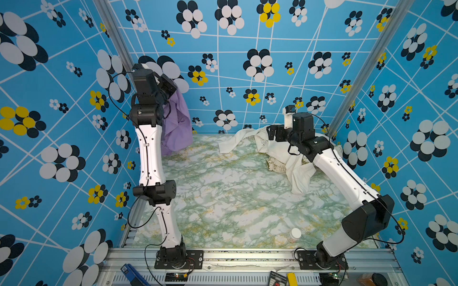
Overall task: Pick out a specific cloth from the pile
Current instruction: 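Lift the purple shirt high with the left gripper toward the far corner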
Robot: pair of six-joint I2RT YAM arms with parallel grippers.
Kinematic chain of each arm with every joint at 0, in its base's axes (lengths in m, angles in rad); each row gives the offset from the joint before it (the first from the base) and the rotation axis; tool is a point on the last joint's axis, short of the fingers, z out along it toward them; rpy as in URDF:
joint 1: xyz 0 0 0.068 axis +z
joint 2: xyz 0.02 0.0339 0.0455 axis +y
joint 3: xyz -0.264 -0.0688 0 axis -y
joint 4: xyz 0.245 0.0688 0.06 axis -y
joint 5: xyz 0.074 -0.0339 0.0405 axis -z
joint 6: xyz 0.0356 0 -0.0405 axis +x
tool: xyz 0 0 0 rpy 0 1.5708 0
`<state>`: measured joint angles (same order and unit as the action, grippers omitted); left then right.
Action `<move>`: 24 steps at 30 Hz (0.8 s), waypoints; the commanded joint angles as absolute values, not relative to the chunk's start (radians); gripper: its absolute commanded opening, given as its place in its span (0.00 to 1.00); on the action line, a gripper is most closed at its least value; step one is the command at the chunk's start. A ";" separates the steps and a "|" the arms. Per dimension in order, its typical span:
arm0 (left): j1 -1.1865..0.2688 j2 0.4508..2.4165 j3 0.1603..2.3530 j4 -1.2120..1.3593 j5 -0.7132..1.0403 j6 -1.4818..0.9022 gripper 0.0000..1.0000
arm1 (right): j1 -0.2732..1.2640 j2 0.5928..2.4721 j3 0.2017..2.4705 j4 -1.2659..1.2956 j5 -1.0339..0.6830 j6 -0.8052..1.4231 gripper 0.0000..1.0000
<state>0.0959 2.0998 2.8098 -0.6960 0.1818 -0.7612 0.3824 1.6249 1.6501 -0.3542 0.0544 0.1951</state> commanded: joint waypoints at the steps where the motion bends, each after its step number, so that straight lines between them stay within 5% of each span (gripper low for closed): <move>1: 0.089 2.108 2.831 -0.654 0.244 -0.772 0.00 | 0.374 1.639 1.687 -0.333 0.051 0.179 0.99; 24: 0.095 2.162 2.819 -0.740 0.260 -0.791 0.00 | 0.373 1.653 1.674 -0.319 0.041 0.201 0.99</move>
